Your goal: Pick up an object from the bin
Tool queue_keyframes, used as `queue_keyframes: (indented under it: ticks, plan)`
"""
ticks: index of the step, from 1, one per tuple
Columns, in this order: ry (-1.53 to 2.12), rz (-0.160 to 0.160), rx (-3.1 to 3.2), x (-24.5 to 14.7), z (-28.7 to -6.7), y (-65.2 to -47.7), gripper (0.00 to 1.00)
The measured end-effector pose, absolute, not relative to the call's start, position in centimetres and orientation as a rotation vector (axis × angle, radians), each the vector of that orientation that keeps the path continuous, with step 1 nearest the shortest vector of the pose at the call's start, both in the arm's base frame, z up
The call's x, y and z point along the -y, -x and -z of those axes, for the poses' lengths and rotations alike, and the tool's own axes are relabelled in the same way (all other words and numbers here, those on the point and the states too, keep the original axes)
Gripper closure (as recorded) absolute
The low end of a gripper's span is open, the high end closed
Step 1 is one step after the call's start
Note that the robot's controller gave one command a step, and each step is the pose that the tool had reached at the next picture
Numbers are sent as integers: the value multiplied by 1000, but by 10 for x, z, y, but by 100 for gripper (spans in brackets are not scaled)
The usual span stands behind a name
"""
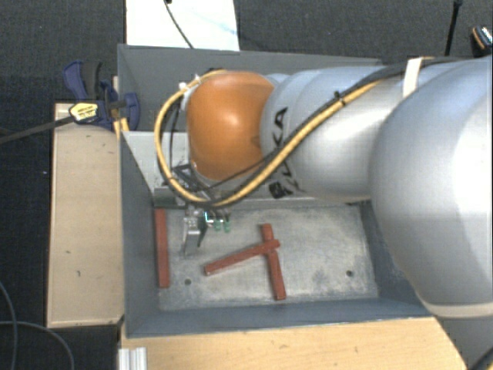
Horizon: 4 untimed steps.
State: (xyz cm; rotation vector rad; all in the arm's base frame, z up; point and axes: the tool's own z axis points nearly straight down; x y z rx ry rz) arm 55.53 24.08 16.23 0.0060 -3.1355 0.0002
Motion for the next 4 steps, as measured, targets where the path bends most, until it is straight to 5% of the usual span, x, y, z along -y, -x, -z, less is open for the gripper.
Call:
queue_keyframes:
  ticks: [1, 2, 3, 4]
  plan:
    - [-39, -1, 3139, -176, -67, -575, 0]
    - [-504, -2, 3103, -121, -71, -587, 0]
    - [-649, -5, 3072, -27, -70, -555, 0]
    - [-650, 2, 3075, -33, -71, -556, 100]
